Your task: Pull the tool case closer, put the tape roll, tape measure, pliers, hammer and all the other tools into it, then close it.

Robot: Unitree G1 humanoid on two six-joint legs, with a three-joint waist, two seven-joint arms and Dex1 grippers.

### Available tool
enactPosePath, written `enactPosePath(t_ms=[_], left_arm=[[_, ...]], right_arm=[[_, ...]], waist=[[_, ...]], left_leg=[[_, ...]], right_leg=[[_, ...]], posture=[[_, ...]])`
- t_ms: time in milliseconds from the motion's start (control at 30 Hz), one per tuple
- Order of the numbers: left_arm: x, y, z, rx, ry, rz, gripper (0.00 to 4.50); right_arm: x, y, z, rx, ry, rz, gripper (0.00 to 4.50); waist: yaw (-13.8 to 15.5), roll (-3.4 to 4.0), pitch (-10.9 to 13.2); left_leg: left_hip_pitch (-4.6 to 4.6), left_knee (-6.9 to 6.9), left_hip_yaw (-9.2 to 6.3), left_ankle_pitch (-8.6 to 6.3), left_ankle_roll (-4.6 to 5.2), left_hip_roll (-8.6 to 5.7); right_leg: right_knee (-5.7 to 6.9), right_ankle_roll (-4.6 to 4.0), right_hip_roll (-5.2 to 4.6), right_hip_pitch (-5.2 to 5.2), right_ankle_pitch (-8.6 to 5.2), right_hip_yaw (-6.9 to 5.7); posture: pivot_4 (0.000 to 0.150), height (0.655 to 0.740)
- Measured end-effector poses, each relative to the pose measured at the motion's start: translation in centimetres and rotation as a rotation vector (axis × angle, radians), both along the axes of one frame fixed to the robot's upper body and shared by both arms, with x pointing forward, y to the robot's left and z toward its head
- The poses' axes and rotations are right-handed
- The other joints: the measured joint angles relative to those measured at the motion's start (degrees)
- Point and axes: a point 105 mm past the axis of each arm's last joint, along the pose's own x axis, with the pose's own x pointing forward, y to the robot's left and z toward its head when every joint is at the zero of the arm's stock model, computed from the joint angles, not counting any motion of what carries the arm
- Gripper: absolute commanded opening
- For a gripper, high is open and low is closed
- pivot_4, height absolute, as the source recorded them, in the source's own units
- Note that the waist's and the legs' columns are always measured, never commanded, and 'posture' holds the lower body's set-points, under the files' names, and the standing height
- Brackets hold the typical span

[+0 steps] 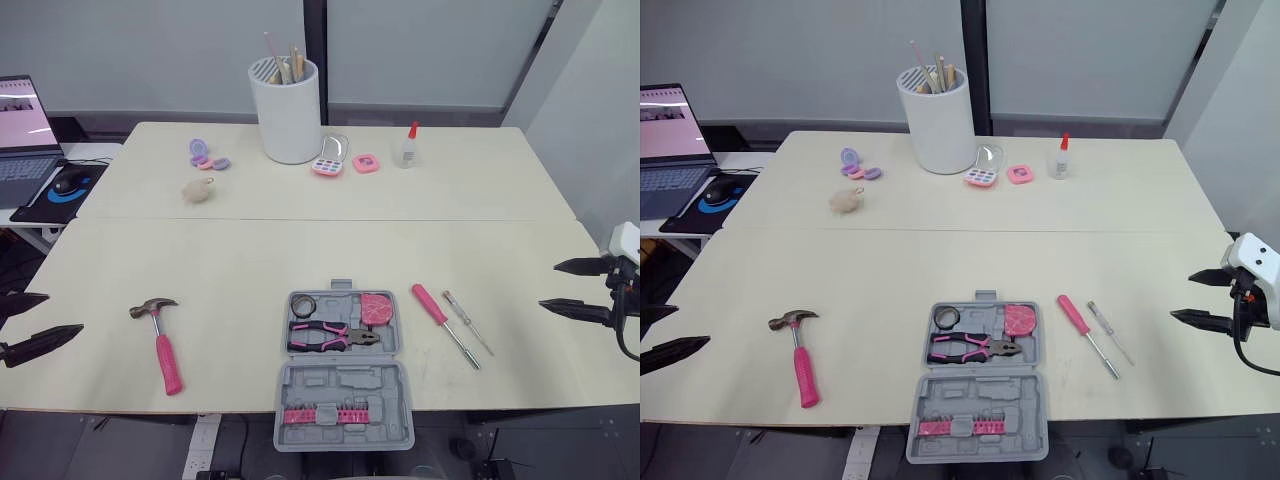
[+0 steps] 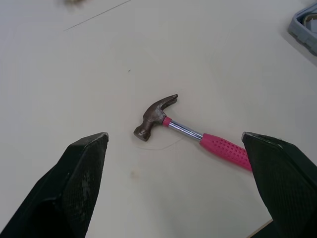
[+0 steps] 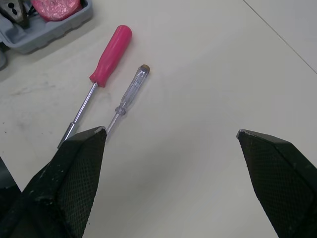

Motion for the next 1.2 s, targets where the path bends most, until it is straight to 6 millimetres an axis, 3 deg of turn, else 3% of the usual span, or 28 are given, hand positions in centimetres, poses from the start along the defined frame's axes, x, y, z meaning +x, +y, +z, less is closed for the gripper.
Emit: enactPosePath(t_ms=[100,200,300,433,567,600,700,1200], left_arm=[[0.6,-1.7,-0.1,0.036,0.003,-0.065,4.5],[1.0,-4.6,-0.3,0.111,-0.003,-0.177,3.88],[1.0,-7.5,-1.1,0.15,0.008,-0.284,2.86],[0.8,-12.6,-3.5,0.183,0.042,-0.458,1.49],[1.3,-16.1,-5.4,0.185,0.033,-0.509,0.15],[1.4,-16.9,-6.0,0.18,0.031,-0.521,0.0],[1.5,-18.8,-7.7,0.177,0.05,-0.543,0.0],[1.4,-23.1,-13.1,0.2,0.122,-0.587,0.0]], right_arm=[[0.0,1.8,-1.2,-0.03,0.006,0.069,4.48],[0.2,5.0,-1.8,-0.047,-0.034,0.168,3.87],[-0.3,8.0,-2.4,-0.062,-0.048,0.267,2.79],[-1.4,11.3,-4.5,-0.09,-0.026,0.384,1.78],[-1.4,13.6,-6.0,-0.071,-0.023,0.41,0.85],[-1.3,14.2,-6.4,-0.066,-0.026,0.42,0.64],[-1.3,15.3,-7.6,-0.082,-0.02,0.437,0.01],[-2.2,18.3,-11.2,-0.116,0.012,0.51,0.01]], waist=[[0.0,0.0,0.0],[-0.1,0.0,0.0],[0.0,0.0,0.0],[0.2,-0.01,0.0],[0.2,-0.04,0.0],[0.2,-0.04,0.0],[0.1,-0.04,0.0],[0.2,-0.06,0.0]], left_leg=[[-0.01,0.0,0.0,0.0,0.0,-0.01],[-0.02,0.0,-0.01,0.0,-0.01,0.0],[-0.02,0.0,-0.05,0.0,-0.01,-0.04],[-0.03,0.04,-0.13,0.0,-0.01,-0.1],[-0.02,0.09,-0.19,0.0,-0.01,-0.09],[-0.03,0.11,-0.2,0.0,-0.01,-0.1],[-0.04,0.1,-0.21,0.0,-0.01,-0.08],[-0.04,0.16,-0.33,0.0,-0.01,-0.09]], right_leg=[[0.01,0.0,-0.01,0.01,0.0,0.02],[0.02,0.01,0.01,0.0,0.0,0.03],[0.01,0.01,0.01,0.04,0.0,0.03],[-0.01,0.05,0.01,0.11,0.02,0.05],[0.0,0.07,0.1,0.16,0.03,0.04],[0.0,0.07,0.11,0.15,0.03,0.05],[0.0,0.08,0.19,0.14,0.04,0.07],[0.03,0.08,0.26,0.2,0.04,0.01]], posture=[[0.15,0.74],[0.15,0.74],[0.15,0.74],[0.15,0.74],[0.15,0.74],[0.15,0.74],[0.15,0.74],[0.15,0.74]])
